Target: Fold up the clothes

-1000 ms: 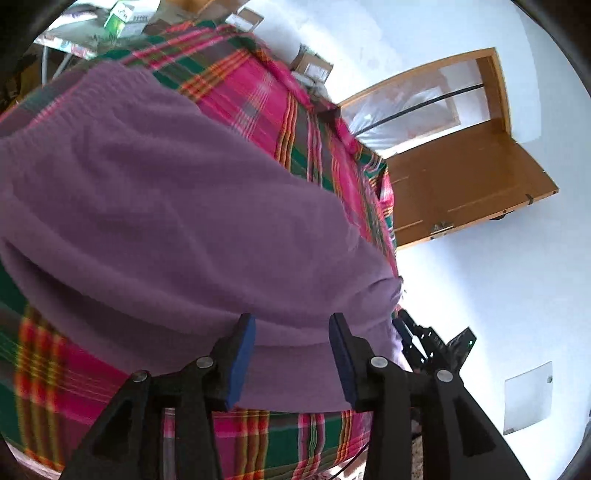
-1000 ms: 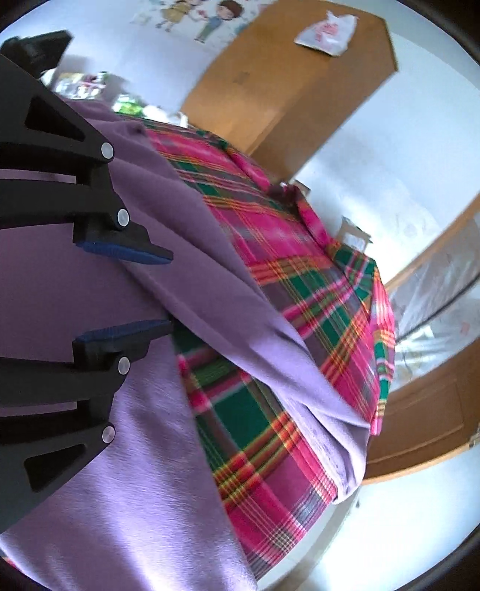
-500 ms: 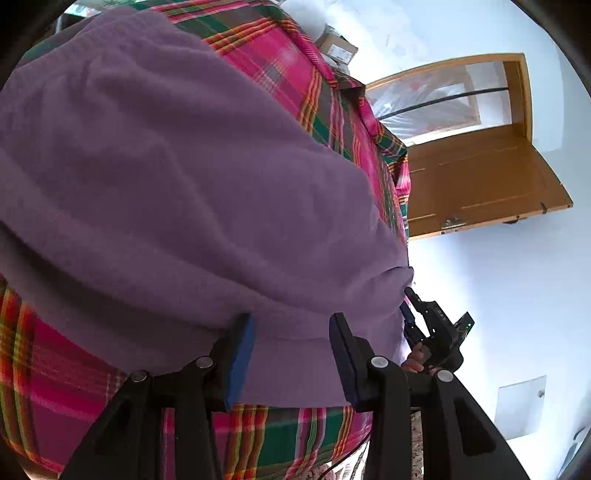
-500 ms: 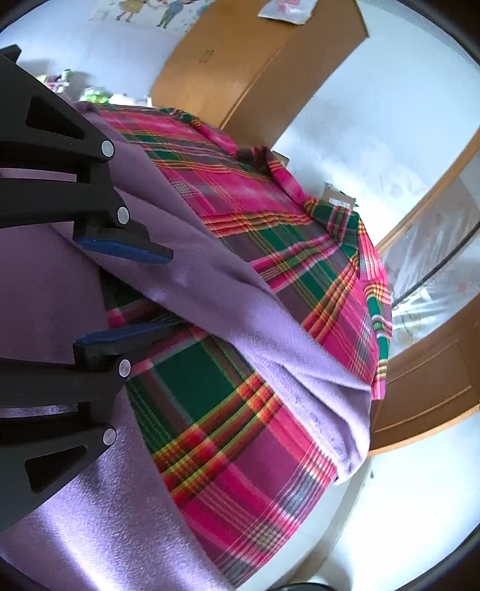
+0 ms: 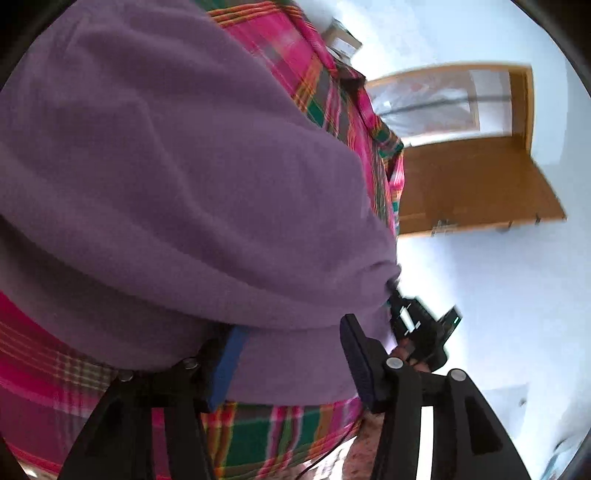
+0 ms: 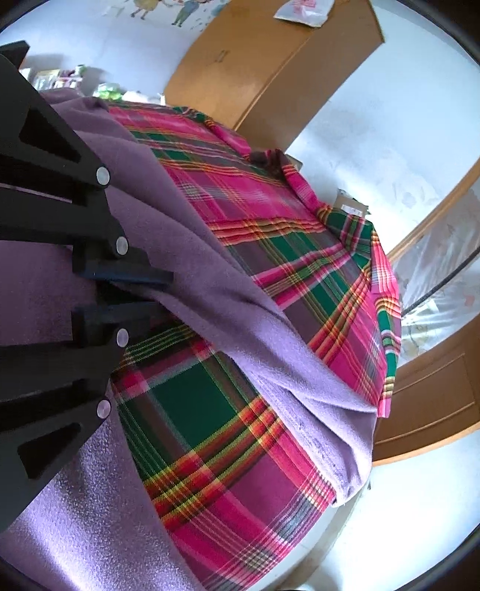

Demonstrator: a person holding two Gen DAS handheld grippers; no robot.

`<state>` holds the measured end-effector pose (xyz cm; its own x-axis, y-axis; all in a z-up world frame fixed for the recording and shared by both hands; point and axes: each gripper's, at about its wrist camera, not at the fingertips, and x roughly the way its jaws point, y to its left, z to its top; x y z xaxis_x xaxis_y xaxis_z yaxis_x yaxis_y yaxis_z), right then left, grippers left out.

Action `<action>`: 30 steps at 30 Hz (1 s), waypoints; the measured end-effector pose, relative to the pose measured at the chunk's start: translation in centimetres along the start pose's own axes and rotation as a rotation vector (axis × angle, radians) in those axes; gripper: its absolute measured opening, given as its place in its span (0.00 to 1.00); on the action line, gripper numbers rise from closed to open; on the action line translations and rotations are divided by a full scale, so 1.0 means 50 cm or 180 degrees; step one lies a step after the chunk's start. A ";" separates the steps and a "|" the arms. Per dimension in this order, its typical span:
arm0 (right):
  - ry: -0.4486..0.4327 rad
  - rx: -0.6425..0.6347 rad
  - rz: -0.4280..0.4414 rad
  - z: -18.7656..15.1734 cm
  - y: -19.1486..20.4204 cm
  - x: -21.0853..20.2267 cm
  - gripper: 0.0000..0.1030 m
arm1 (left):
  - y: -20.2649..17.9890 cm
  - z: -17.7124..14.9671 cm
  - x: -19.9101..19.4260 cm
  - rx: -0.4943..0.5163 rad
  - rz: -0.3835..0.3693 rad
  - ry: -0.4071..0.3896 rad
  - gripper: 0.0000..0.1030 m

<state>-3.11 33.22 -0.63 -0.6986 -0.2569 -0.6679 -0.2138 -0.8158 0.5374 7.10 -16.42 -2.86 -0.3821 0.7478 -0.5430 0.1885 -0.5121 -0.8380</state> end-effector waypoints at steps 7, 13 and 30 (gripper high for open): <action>-0.0154 -0.0071 0.0106 -0.001 0.007 -0.026 0.04 | 0.018 -0.005 -0.007 -0.0387 -0.0070 -0.0127 0.54; -0.0299 -0.0064 0.0254 -0.002 0.011 -0.058 0.03 | 0.030 -0.006 -0.008 -0.0626 -0.0066 -0.0218 0.46; -0.0538 -0.0166 0.0398 -0.009 0.036 -0.129 0.03 | 0.029 -0.012 -0.009 -0.0635 0.0094 -0.0259 0.32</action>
<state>1.33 33.18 4.42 -0.8229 -0.2708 -0.4995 -0.0857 -0.8098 0.5803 8.07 -17.25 -3.85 -0.4439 0.6930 -0.5680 0.3729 -0.4335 -0.8204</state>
